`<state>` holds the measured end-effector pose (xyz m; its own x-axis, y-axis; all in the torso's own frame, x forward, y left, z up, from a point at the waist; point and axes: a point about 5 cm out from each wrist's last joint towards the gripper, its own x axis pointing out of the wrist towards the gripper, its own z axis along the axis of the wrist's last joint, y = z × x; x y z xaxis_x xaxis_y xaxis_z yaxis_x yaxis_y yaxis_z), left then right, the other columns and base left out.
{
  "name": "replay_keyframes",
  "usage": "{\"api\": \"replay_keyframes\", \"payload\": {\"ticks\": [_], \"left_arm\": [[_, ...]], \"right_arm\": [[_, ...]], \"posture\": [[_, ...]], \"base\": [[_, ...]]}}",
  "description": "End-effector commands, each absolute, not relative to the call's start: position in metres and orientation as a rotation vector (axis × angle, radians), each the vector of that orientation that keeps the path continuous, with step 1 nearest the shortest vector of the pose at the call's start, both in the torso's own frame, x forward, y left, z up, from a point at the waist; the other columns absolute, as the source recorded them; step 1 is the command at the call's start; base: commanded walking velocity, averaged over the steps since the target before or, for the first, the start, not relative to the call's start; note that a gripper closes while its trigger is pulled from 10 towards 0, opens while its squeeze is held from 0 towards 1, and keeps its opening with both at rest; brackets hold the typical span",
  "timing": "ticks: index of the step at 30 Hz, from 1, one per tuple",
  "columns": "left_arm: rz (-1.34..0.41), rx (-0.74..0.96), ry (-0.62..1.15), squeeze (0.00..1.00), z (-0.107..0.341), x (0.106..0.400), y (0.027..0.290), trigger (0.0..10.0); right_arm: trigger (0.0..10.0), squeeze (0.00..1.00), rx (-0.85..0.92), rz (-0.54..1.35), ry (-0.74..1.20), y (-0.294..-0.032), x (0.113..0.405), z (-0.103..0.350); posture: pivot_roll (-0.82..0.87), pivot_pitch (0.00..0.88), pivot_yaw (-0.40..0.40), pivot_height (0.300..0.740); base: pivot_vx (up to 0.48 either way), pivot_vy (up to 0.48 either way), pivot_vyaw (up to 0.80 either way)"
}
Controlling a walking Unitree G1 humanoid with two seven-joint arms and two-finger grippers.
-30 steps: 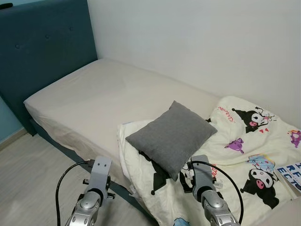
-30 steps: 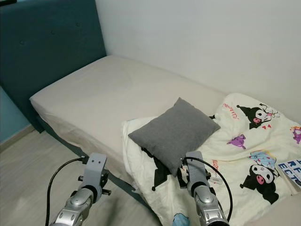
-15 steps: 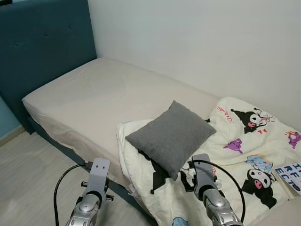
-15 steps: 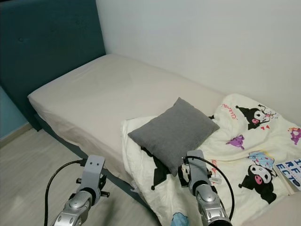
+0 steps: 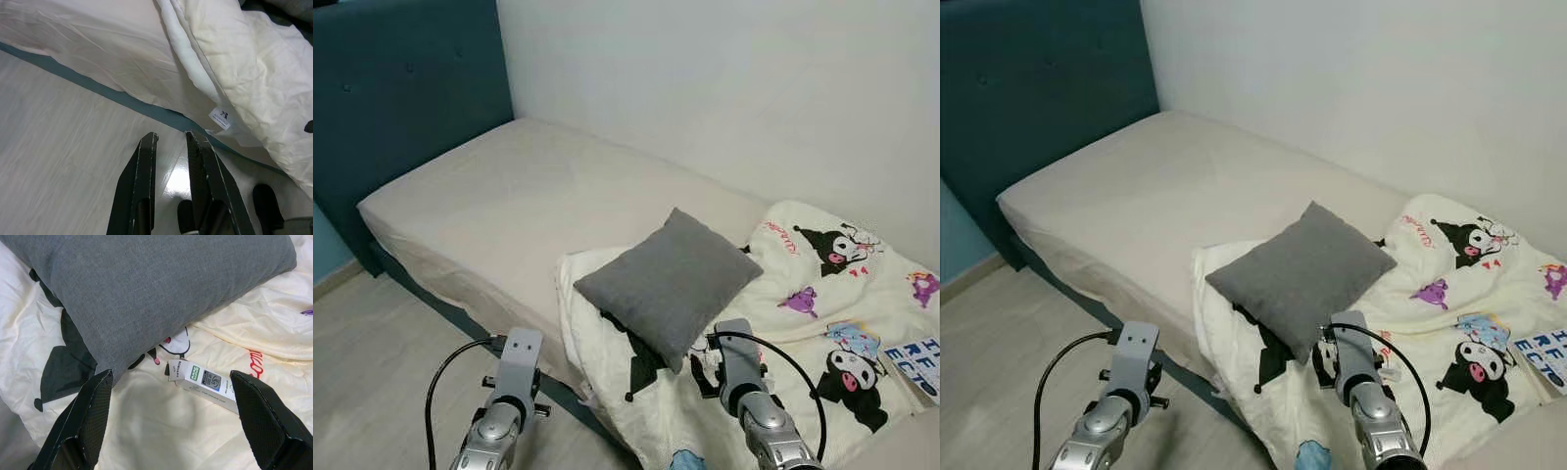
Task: Clean up the room
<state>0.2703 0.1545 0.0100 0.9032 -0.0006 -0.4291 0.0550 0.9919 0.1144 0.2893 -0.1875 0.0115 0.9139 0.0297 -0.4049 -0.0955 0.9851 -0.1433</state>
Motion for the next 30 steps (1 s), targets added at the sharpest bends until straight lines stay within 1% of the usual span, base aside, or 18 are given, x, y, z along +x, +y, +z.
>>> {"api": "replay_keyframes", "payload": {"ticks": [1,19,24,30], "left_arm": [[-0.032,0.116,0.454,0.0,0.0085,0.2675,0.1537,10.0],[-0.051,0.125,0.453,0.0,0.0096,0.2678,0.1533,10.0],[-0.061,0.129,0.453,0.0,0.0096,0.2676,0.1531,10.0],[-0.066,0.132,0.451,0.0,0.0101,0.2681,0.1526,10.0]], "right_arm": [[10.0,0.0,-0.173,0.065,0.432,-0.1901,0.2882,0.01],[10.0,0.0,-0.172,0.062,0.433,-0.1896,0.2875,0.0091],[10.0,0.0,-0.157,0.055,0.431,-0.1893,0.2847,0.0074],[10.0,0.0,-0.16,0.055,0.432,-0.1888,0.2837,0.0066]], "posture": [[0.02,0.135,-0.059,0.655],[0.02,0.126,-0.047,0.655],[0.02,0.122,-0.038,0.635],[0.03,0.121,-0.037,0.635]], "base": [[0.0,0.0,0.0],[0.0,0.0,0.0],[0.0,0.0,0.0],[0.0,0.0,0.0]]}}
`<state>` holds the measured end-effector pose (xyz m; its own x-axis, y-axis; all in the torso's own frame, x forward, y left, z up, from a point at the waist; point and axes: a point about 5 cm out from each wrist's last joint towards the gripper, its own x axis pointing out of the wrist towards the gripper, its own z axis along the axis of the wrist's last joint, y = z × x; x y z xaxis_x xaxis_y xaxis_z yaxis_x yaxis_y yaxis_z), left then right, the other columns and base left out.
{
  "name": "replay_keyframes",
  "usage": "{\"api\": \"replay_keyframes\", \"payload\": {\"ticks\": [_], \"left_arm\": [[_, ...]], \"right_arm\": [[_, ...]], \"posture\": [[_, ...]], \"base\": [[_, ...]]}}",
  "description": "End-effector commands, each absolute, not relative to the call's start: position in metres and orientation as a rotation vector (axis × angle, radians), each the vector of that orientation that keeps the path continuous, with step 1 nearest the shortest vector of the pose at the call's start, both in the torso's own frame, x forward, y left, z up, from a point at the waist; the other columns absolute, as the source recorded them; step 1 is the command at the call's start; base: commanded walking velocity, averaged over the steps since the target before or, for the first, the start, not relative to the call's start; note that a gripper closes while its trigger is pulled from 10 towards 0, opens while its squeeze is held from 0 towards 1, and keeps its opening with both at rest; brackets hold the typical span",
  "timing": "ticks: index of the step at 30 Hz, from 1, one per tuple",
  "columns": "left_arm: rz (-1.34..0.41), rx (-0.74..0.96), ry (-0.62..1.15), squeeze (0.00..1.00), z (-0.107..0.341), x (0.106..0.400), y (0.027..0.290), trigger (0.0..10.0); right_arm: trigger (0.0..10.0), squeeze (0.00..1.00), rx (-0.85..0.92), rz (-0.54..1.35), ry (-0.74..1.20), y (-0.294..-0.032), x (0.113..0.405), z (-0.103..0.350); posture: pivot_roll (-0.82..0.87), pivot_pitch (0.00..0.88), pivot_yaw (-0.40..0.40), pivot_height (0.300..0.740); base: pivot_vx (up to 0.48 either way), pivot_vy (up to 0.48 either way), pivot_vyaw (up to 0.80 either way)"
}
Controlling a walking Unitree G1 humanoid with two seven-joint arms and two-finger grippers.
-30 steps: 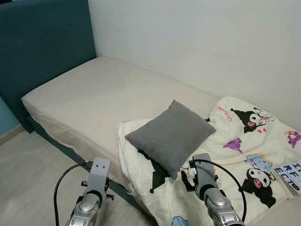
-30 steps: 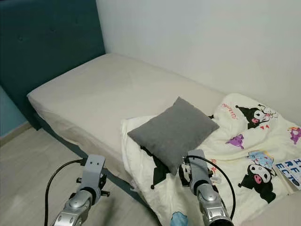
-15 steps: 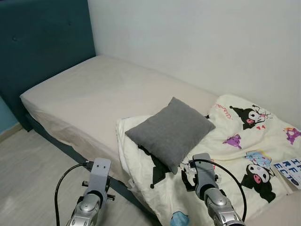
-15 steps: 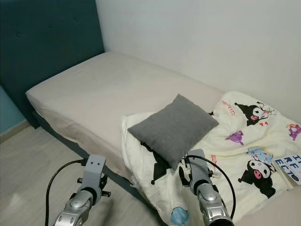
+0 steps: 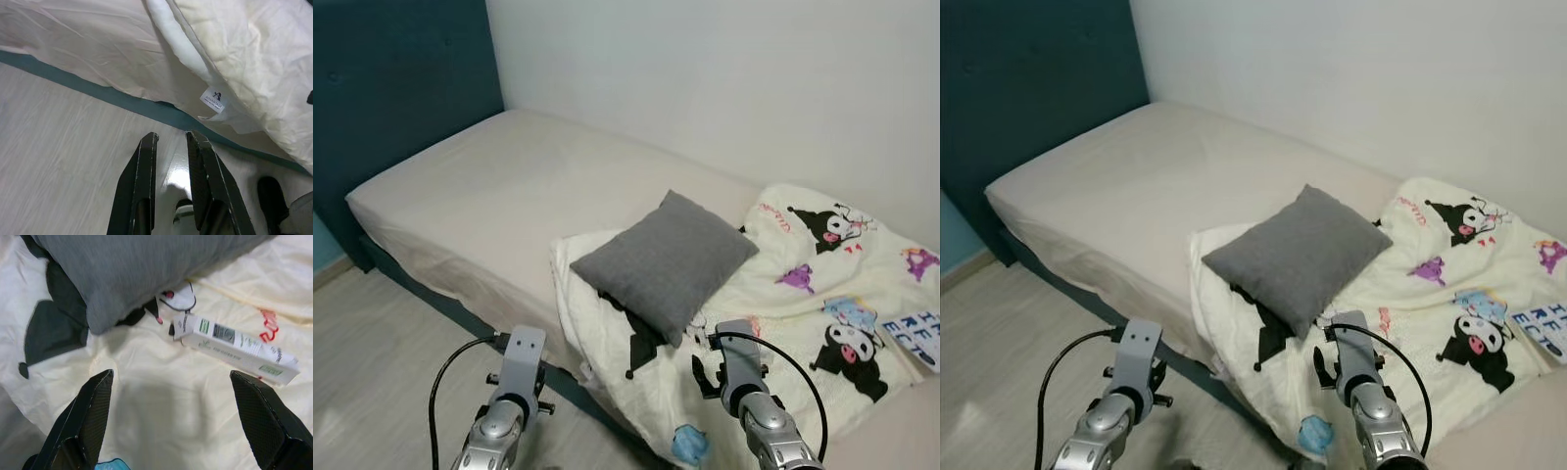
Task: Clean up the room
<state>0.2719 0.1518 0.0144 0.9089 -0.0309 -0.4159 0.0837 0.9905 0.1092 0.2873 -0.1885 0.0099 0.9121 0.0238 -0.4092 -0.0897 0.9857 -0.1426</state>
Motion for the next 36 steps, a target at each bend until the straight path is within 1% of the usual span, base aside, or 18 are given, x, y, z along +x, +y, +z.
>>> {"api": "replay_keyframes", "payload": {"ticks": [1,19,26,28,29,30,32,33,36], "left_arm": [[-0.067,0.133,0.451,0.0,0.01,0.268,0.153,10.0],[-0.081,0.139,0.452,0.0,0.012,0.267,0.154,10.0],[-0.097,0.159,0.438,0.0,0.017,0.268,0.156,10.0],[-0.099,0.157,0.414,0.0,0.024,0.27,0.158,10.0],[-0.099,0.157,0.414,0.0,0.024,0.27,0.158,10.0],[-0.101,0.148,0.391,0.0,0.031,0.272,0.161,10.0],[-0.104,0.142,0.379,0.0,0.034,0.272,0.162,10.0],[-0.121,0.127,0.359,0.0,0.04,0.273,0.164,10.0],[-0.128,0.124,0.352,0.0,0.042,0.273,0.164,10.0]], "right_arm": [[10.0,0.0,-0.16,0.055,0.432,-0.188,0.284,0.006],[10.0,0.0,-0.149,0.047,0.413,-0.189,0.288,0.013],[10.0,0.0,-0.145,0.074,0.349,-0.19,0.303,0.033],[10.0,0.0,-0.169,0.116,0.315,-0.192,0.315,0.047],[10.0,0.0,-0.169,0.116,0.315,-0.192,0.315,0.047],[10.0,0.0,-0.19,0.152,0.292,-0.194,0.324,0.058],[10.0,0.0,-0.203,0.172,0.284,-0.195,0.327,0.063],[10.0,0.0,-0.247,0.205,0.271,-0.199,0.335,0.073],[10.0,0.0,-0.259,0.213,0.268,-0.201,0.338,0.077]], "posture": [[0.03,0.121,-0.037,0.635],[0.04,0.141,-0.029,0.635],[0.04,0.183,-0.017,0.621],[0.04,0.206,-0.019,0.621],[0.04,0.206,-0.019,0.621],[0.05,0.228,-0.022,0.621],[0.05,0.24,-0.026,0.621],[0.05,0.258,-0.03,0.621],[0.05,0.258,-0.03,0.621]], "base": [[0.0,0.0,0.0],[0.0,0.0,0.0],[0.0,0.0,0.0],[0.0,0.0,0.0],[0.0,0.0,0.0],[0.0,0.0,0.0],[0.0,0.0,0.0],[0.0,0.0,0.0],[0.0,0.0,0.0]]}}
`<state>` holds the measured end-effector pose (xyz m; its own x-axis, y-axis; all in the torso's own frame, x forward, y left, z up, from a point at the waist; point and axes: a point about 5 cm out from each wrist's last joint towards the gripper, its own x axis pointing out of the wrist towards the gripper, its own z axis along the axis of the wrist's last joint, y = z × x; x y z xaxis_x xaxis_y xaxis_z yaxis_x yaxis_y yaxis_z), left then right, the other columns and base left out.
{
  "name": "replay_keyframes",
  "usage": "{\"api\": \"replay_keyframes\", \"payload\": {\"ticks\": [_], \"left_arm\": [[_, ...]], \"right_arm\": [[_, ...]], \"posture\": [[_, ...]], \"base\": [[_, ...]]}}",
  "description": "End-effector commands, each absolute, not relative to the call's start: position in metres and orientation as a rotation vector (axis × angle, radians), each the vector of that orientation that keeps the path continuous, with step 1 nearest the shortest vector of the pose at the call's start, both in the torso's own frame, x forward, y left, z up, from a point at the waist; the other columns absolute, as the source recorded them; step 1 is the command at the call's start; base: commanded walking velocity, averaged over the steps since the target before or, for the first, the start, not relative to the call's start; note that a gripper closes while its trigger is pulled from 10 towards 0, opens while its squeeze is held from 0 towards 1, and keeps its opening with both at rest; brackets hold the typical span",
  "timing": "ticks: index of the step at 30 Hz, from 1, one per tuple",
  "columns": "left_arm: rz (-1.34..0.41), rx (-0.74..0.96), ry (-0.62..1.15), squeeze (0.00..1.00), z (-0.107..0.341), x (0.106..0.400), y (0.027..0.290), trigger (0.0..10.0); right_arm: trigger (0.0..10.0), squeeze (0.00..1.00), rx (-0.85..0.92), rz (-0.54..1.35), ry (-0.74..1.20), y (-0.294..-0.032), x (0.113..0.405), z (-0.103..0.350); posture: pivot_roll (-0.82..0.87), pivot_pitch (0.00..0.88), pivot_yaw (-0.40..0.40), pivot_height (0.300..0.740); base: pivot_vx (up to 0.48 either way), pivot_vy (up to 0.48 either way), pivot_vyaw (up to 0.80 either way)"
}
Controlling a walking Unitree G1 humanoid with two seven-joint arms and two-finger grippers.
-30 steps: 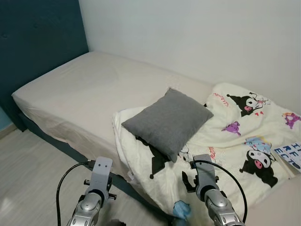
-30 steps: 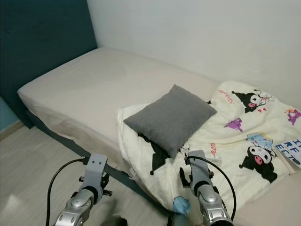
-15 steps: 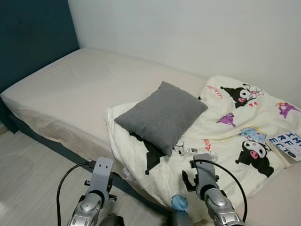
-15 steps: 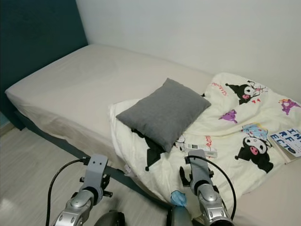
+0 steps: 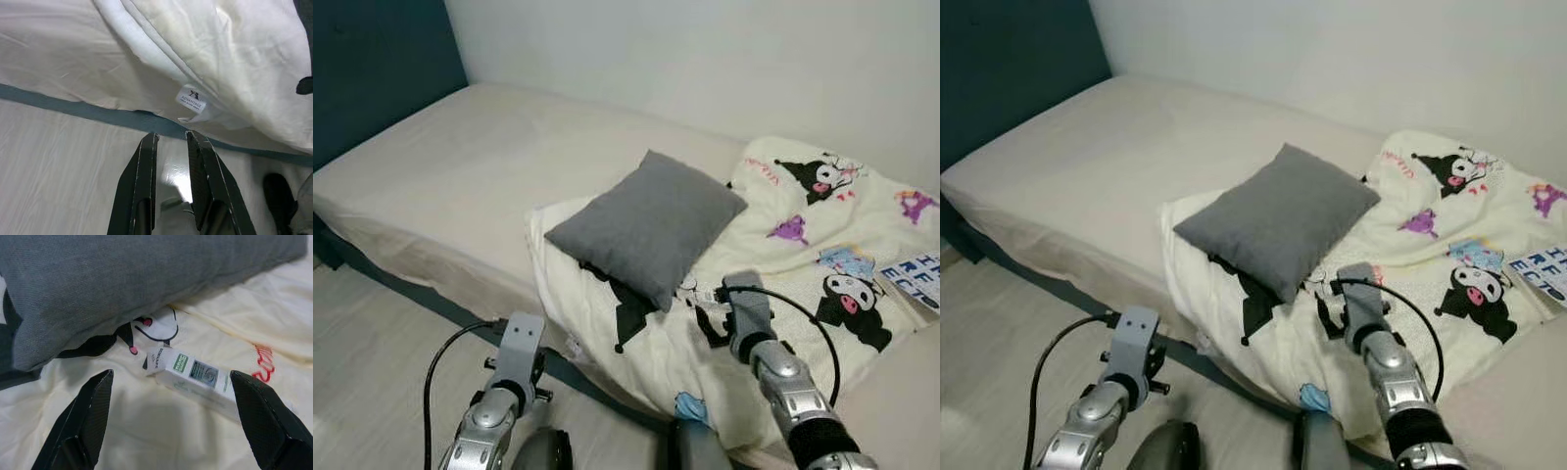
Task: Clean up the room
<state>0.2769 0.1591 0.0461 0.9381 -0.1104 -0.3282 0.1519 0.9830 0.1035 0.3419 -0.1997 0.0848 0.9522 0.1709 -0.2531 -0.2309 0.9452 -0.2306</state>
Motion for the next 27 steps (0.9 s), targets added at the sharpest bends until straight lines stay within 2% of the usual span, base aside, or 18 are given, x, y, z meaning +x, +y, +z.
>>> {"api": "replay_keyframes", "payload": {"ticks": [1,8,15,16,27], "left_arm": [[-0.166,0.102,0.325,0.0,0.051,0.273,0.164,10.0],[-0.259,0.074,0.261,0.0,0.077,0.274,0.162,10.0],[-0.483,0.091,0.172,0.0,0.112,0.272,0.155,10.0],[-0.551,0.084,0.151,0.0,0.12,0.269,0.152,10.0],[-0.686,0.029,0.129,0.0,0.136,0.253,0.137,10.0]], "right_arm": [[10.0,0.0,-0.29,0.23,0.26,-0.206,0.347,0.089],[10.0,0.0,-0.318,0.316,0.279,-0.211,0.359,0.108],[10.0,0.03,-0.393,0.396,0.363,-0.226,0.366,0.12],[10.0,1.0,-0.43,0.431,0.394,-0.231,0.367,0.124],[10.0,1.0,-0.498,0.542,0.439,-0.251,0.369,0.149]], "posture": [[0.06,0.282,-0.038,0.621],[0.07,0.309,-0.04,0.621],[0.1,0.361,-0.044,0.621],[0.1,0.367,-0.046,0.621],[0.12,0.395,-0.046,0.621]], "base": [[0.0,0.0,0.0],[0.0,0.0,0.0],[0.0,0.0,0.0],[0.0,0.0,0.0],[0.0,0.0,0.0]]}}
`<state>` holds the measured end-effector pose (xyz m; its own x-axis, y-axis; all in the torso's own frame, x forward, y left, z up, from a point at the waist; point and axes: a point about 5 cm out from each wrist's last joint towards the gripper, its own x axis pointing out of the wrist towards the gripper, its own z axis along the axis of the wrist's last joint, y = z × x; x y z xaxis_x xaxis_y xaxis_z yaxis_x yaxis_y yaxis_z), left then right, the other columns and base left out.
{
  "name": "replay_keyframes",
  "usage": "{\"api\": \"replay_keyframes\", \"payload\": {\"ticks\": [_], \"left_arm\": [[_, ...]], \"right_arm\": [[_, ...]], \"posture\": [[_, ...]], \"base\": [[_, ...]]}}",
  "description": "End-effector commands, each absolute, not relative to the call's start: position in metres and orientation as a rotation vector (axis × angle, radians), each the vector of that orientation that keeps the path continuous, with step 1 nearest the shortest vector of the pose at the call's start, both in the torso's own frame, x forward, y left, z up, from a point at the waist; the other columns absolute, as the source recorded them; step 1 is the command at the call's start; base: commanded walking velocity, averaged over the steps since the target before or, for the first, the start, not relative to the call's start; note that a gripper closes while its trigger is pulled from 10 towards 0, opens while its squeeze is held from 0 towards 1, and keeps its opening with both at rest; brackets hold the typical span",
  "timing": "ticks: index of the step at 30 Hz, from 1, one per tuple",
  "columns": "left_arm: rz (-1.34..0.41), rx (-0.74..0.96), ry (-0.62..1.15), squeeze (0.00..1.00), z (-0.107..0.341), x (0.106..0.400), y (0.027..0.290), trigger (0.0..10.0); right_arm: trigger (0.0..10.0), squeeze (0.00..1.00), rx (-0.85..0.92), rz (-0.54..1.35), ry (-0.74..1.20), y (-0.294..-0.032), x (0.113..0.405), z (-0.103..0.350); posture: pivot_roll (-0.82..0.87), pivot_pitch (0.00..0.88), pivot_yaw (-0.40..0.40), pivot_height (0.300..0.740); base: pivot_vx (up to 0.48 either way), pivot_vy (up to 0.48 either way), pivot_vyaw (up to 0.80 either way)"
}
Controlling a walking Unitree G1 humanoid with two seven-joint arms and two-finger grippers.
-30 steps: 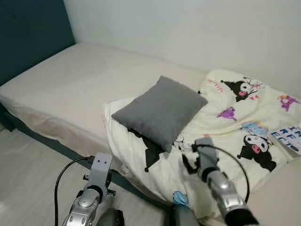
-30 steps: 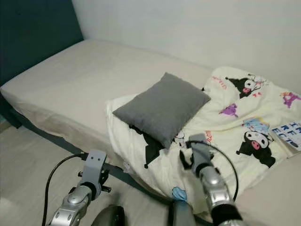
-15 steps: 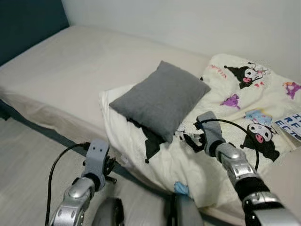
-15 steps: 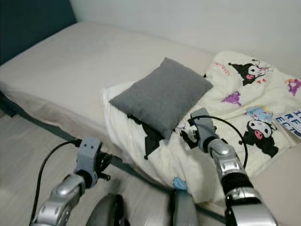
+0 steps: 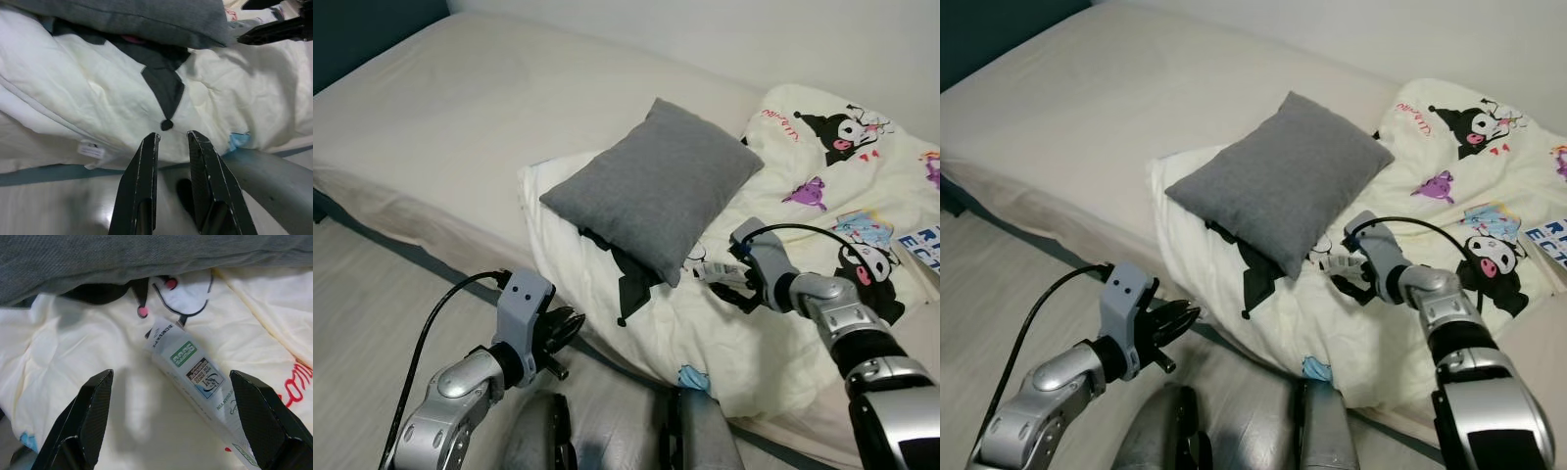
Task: Clean up the room
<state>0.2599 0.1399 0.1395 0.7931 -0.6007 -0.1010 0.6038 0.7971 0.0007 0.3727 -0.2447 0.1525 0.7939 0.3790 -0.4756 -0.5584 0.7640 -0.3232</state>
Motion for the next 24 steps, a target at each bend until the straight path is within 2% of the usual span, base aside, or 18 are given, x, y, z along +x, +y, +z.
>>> {"api": "replay_keyframes", "payload": {"ticks": [1,7,10,13,14,17,18,20,21,24], "left_arm": [[-0.686,0.029,0.129,0.0,0.136,0.253,0.137,10.0],[-0.776,0.012,0.091,0.0,0.15,0.246,0.123,10.0],[-0.885,-0.007,0.036,0.0,0.169,0.236,0.111,10.0],[-0.893,-0.007,0.039,0.0,0.17,0.234,0.111,10.0],[-0.891,-0.007,0.043,0.0,0.17,0.234,0.11,10.0],[-0.887,-0.006,0.051,0.0,0.171,0.233,0.112,10.0],[-0.891,-0.001,0.053,0.0,0.172,0.232,0.112,10.0],[-0.894,0.003,0.055,0.0,0.172,0.232,0.112,10.0],[-0.896,0.011,0.05,0.0,0.174,0.23,0.111,10.0],[-0.901,0.02,0.014,0.0,0.182,0.229,0.109,10.0]], "right_arm": [[10.0,1.0,-0.498,0.542,0.439,-0.251,0.369,0.149],[10.0,1.0,-0.519,0.577,0.461,-0.26,0.366,0.153],[10.0,1.0,-0.611,0.505,0.471,-0.271,0.366,0.153],[10.0,1.0,-0.622,0.504,0.475,-0.272,0.365,0.152],[10.0,0.88,-0.622,0.502,0.478,-0.273,0.365,0.152],[10.0,0.88,-0.621,0.504,0.481,-0.273,0.365,0.152],[10.0,0.5,-0.617,0.505,0.482,-0.273,0.365,0.152],[10.0,0.5,-0.614,0.505,0.484,-0.273,0.364,0.151],[10.0,0.0,-0.634,0.49,0.48,-0.274,0.364,0.149],[10.0,0.0,-0.691,0.385,0.403,-0.273,0.367,0.149]], "posture": [[0.12,0.395,-0.046,0.621],[0.15,0.411,-0.043,0.621],[0.18,0.417,-0.035,0.621],[0.18,0.417,-0.035,0.621],[0.18,0.417,-0.035,0.621],[0.2,0.418,-0.029,0.621],[0.2,0.418,-0.028,0.621],[0.2,0.418,-0.028,0.621],[0.21,0.42,-0.02,0.621],[0.24,0.418,-0.004,0.621]], "base": [[0.0,0.0,0.0],[0.0,0.0,0.0],[0.0,0.0,0.0],[0.0,0.0,0.0],[0.0,0.0,0.0],[0.0,0.0,0.0],[0.0,0.0,0.0],[0.0,0.0,0.0],[0.0,0.0,0.0],[0.0,0.0,0.0]]}}
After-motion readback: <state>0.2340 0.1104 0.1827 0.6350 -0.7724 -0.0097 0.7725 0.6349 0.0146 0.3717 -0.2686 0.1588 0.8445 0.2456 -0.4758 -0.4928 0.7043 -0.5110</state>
